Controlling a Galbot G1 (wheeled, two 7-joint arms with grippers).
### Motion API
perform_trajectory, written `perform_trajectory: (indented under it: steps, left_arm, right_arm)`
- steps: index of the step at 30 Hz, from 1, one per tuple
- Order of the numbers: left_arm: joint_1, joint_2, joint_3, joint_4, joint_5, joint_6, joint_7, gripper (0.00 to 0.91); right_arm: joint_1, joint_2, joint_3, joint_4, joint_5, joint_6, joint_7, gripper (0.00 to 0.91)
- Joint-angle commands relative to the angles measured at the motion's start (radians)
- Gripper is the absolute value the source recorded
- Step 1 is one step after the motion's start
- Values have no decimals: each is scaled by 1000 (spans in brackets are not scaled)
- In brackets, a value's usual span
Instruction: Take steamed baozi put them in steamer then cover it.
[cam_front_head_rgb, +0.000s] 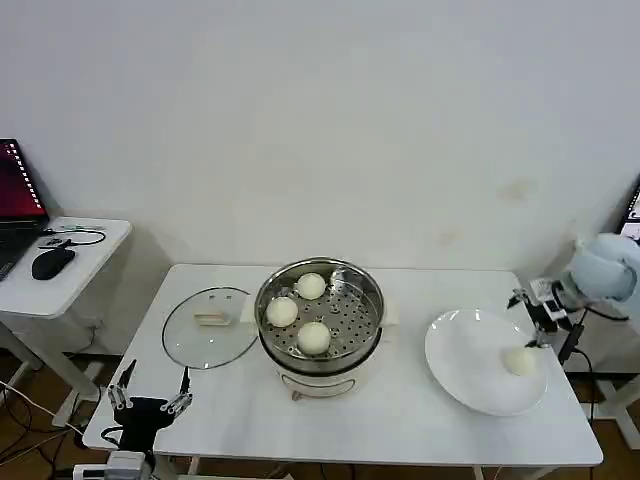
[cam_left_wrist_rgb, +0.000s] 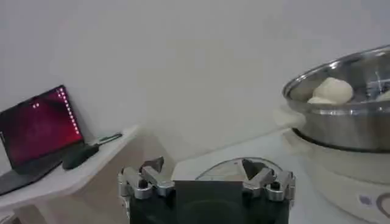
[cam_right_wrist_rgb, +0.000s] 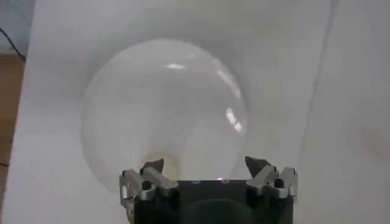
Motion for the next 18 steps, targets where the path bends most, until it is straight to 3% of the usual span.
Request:
perform_trajectory:
  steps: [1,7,18]
  left_arm:
    - [1,-6,5,9,6,-2,0,907]
    - [-3,-8,4,21,7,-1,0,907]
    - [-10,-10,1,40,4,-1,1,907]
  right_arm:
    - [-282,0,194,-70,-62,-17,14,907]
    - [-369,46,282,-136,-106,-12,17,907]
    - [-380,139,324,-245,-121,-11,27,907]
